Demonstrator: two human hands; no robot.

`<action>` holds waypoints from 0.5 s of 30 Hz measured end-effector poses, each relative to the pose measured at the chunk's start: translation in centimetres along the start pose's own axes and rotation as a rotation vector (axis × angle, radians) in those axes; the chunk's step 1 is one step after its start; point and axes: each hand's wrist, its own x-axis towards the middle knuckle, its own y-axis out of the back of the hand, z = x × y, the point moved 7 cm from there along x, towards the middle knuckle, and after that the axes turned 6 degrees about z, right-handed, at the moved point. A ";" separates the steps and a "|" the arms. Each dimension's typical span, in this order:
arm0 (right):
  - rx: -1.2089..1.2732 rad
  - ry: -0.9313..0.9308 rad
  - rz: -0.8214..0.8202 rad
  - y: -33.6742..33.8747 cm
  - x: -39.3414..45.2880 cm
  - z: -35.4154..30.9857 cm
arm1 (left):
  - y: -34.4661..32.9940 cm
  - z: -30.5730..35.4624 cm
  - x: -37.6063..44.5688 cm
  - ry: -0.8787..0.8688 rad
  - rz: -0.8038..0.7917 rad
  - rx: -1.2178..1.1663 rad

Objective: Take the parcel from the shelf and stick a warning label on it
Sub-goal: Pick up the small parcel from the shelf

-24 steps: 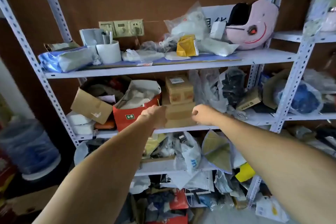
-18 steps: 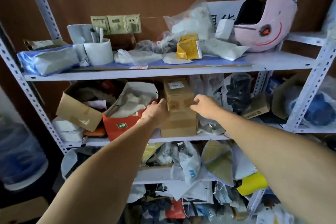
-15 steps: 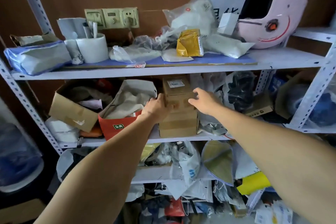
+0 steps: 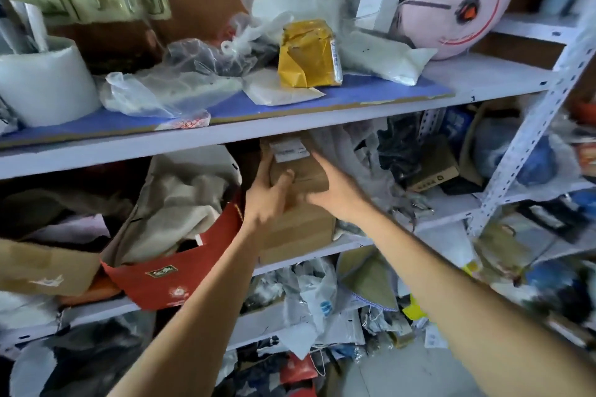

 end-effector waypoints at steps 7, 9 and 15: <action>0.051 -0.100 0.400 3.7 -12.3 5.9 | -5.9 -1.0 -8.9 -0.169 -0.267 -0.182; 0.048 -0.203 0.469 4.7 -16.4 8.3 | -8.2 -2.1 -11.7 -0.170 -0.397 -0.251; 0.152 -0.382 0.668 8.7 -26.3 14.3 | -17.1 -4.0 -18.0 -0.174 -0.817 -0.245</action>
